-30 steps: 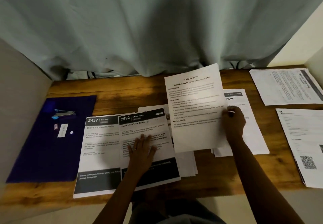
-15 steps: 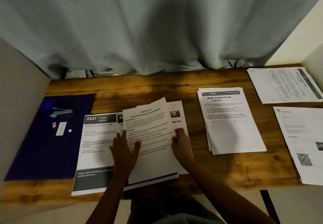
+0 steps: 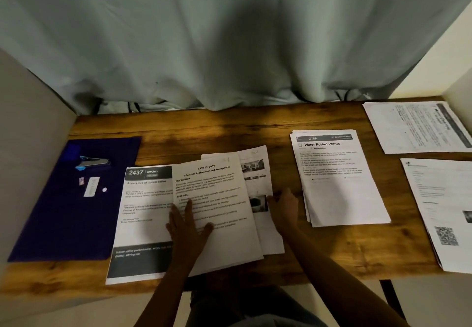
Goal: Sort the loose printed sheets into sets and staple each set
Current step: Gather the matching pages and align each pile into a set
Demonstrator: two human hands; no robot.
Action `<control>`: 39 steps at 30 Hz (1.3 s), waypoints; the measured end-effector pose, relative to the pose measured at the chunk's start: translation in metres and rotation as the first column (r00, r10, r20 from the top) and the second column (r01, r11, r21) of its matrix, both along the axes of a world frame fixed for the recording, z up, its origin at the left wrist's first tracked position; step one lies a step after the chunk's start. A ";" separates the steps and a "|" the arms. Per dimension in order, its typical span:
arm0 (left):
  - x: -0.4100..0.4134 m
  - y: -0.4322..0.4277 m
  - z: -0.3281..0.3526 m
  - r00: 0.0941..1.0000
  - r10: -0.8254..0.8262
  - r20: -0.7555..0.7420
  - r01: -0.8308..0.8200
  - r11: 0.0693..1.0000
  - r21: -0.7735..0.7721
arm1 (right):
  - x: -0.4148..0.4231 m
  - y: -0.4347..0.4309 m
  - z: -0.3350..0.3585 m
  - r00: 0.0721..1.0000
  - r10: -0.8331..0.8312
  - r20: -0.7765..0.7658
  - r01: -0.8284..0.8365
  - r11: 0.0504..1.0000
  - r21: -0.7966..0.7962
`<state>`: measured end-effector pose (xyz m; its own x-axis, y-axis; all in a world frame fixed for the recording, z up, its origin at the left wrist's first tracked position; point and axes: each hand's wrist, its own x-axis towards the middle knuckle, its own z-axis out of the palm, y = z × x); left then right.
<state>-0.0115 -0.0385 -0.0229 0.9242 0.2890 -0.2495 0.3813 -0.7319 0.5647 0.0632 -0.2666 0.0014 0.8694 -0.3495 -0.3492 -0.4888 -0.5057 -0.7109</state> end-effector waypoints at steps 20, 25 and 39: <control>0.003 -0.005 0.004 0.995 0.095 -0.004 -0.095 0.995 -0.042 | 0.061 -0.068 0.123 0.847 -0.095 0.523 0.182 0.976 -0.117; 0.007 -0.002 0.008 0.952 0.286 0.108 -0.253 0.935 -0.250 | 0.047 -0.052 0.108 0.897 -0.049 0.439 0.062 0.998 -0.016; 0.014 -0.006 0.017 0.910 0.402 0.106 -0.362 0.891 -0.273 | -0.013 0.037 0.011 0.951 0.296 0.091 -0.298 0.955 0.009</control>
<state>0.0026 -0.0441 -0.0056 0.7872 0.5764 -0.2191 0.4960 -0.3809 0.7803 0.0507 -0.2297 0.0120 0.9603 -0.0638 -0.2716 -0.2541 -0.6019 -0.7571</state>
